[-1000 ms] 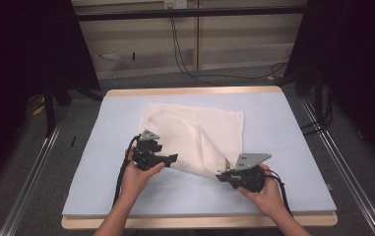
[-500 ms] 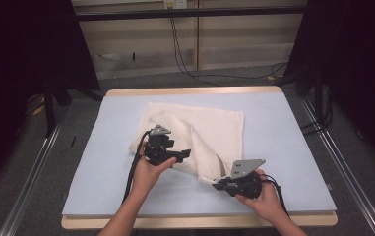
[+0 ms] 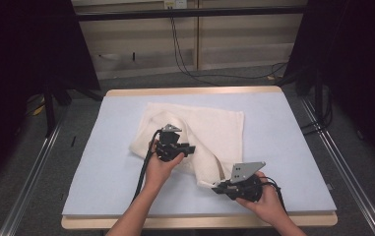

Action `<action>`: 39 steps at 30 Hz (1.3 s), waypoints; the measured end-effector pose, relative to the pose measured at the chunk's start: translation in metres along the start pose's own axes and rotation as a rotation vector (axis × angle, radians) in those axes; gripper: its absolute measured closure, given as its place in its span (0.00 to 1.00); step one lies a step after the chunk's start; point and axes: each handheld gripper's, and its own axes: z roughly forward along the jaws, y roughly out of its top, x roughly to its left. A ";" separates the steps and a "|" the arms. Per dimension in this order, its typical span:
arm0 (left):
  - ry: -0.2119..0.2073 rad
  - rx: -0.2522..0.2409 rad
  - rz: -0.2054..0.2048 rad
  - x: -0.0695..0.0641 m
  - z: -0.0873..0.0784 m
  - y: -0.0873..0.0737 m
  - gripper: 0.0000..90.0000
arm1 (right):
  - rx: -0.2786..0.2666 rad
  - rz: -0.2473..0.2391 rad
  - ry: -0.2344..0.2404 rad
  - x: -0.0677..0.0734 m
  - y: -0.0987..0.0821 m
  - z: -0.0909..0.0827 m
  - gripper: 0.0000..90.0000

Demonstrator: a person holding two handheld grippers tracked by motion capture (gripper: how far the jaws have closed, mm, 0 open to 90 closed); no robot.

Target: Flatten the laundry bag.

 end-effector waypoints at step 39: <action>-0.034 0.041 0.045 -0.001 -0.035 -0.039 1.00 | 0.093 0.162 -0.239 -0.078 -0.007 0.007 0.78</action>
